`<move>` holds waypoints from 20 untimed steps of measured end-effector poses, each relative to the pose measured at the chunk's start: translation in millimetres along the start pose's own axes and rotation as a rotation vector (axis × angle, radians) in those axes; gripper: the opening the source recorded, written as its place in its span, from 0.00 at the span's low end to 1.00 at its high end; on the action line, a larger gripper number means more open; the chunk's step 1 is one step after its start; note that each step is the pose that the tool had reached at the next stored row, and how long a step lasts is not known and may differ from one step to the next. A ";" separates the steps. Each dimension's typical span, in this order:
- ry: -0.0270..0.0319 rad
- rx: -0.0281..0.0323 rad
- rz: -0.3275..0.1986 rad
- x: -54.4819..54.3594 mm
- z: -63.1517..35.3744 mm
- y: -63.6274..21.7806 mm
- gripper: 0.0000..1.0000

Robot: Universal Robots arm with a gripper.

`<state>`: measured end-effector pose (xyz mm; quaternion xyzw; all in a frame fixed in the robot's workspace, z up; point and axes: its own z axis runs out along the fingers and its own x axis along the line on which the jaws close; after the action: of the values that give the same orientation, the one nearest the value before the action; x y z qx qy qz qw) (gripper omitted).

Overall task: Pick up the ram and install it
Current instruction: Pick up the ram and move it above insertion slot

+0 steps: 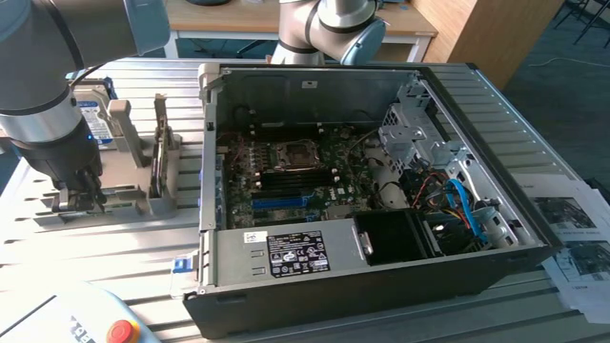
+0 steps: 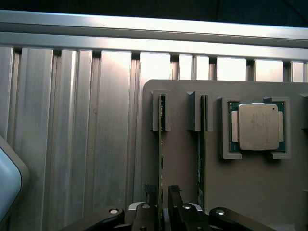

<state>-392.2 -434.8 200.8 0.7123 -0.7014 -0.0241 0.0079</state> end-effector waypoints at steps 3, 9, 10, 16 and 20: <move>0.0000 0.0001 0.000 0.0 0.0 0.0 0.24; 0.0000 0.0001 0.000 0.0 0.0 0.0 0.24; 0.0000 0.0001 0.000 0.0 0.0 0.0 0.24; 0.0000 0.0001 0.000 0.0 0.0 0.0 0.24; 0.0000 0.0000 0.000 0.0 0.0 0.0 0.24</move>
<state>-392.2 -434.8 200.8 0.7124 -0.7013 -0.0241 0.0079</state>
